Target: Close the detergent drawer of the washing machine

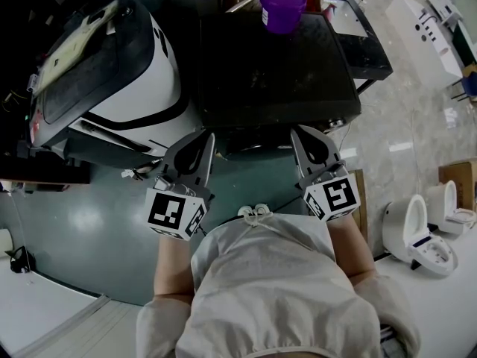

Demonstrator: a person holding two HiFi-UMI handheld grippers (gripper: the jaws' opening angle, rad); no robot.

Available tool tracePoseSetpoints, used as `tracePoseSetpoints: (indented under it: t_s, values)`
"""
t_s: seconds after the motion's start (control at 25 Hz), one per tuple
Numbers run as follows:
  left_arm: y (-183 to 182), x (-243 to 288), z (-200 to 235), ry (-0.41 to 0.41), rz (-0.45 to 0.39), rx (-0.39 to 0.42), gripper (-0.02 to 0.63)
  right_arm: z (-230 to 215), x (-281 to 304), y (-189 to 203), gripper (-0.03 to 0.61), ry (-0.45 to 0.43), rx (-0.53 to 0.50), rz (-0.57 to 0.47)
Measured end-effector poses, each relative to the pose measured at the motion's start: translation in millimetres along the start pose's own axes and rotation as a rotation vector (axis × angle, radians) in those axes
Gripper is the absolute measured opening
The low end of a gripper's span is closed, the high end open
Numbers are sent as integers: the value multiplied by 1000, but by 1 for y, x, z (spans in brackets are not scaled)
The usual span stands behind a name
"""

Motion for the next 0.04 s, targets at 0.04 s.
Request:
tracePoseSetpoints:
  t_s: [0.04]
  values:
    - [-1,0,1,-3,2,-2,18,-1,0,0,0,1,-8,4]
Point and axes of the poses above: the fingertips, and each gripper's own axes: x forward along the fingers, z to its left, y out of its underside, the point moved 5 cm from there along -x, backward along the fingers, and after that the axes turned 8 degrees about -y, right-handed, at the moved point
